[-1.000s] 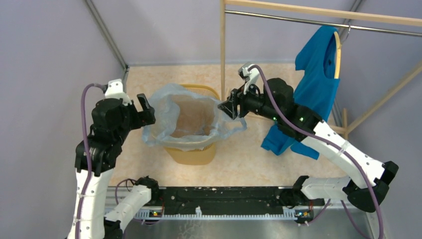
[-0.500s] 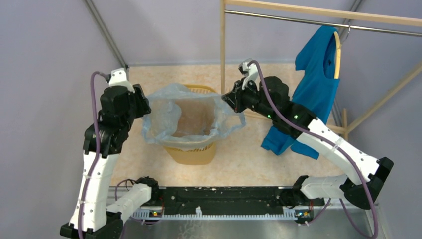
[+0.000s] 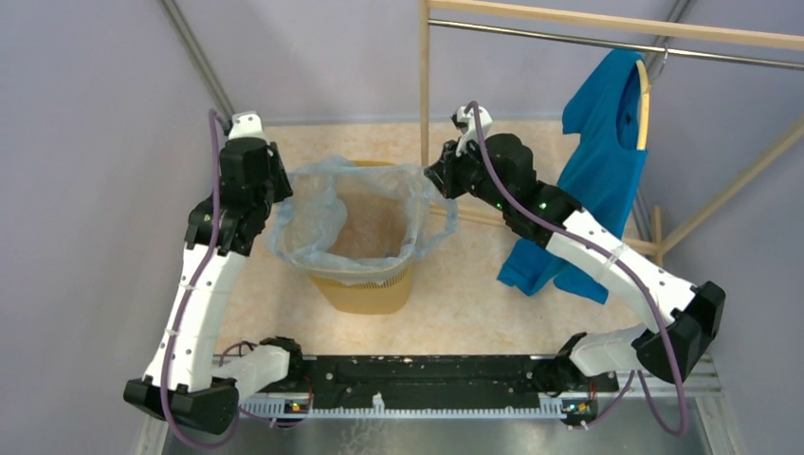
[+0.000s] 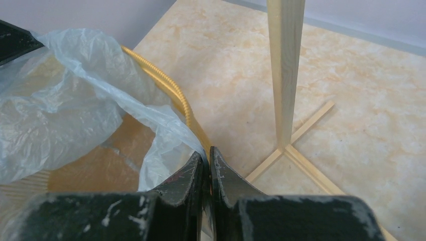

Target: Put the trash bags into the trash bin

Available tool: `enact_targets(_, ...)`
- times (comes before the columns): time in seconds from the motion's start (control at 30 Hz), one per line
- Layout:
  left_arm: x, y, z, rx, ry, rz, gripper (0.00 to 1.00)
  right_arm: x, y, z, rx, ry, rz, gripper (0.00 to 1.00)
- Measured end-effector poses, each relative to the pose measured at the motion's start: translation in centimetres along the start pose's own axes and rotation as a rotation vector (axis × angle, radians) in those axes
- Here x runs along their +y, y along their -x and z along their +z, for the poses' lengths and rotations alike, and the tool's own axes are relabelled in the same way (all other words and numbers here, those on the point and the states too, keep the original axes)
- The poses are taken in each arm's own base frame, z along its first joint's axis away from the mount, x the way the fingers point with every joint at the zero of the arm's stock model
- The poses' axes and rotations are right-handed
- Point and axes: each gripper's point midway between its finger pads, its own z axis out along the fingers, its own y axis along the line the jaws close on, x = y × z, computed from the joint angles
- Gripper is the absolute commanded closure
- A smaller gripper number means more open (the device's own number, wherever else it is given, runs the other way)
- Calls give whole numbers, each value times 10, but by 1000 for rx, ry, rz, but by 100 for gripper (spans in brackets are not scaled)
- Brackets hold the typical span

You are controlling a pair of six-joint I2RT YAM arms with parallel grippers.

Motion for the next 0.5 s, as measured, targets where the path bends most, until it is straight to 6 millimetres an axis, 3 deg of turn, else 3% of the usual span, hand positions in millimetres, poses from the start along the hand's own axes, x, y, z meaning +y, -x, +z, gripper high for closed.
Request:
enact_targets(0.17, 0, -1, 17, 12, 33, 26, 65, -4, 1, 11, -16, -7, 0, 92)
enact_targets(0.5, 11, -4, 35, 6, 77, 15, 68, -10, -15, 46, 20, -24, -6, 94)
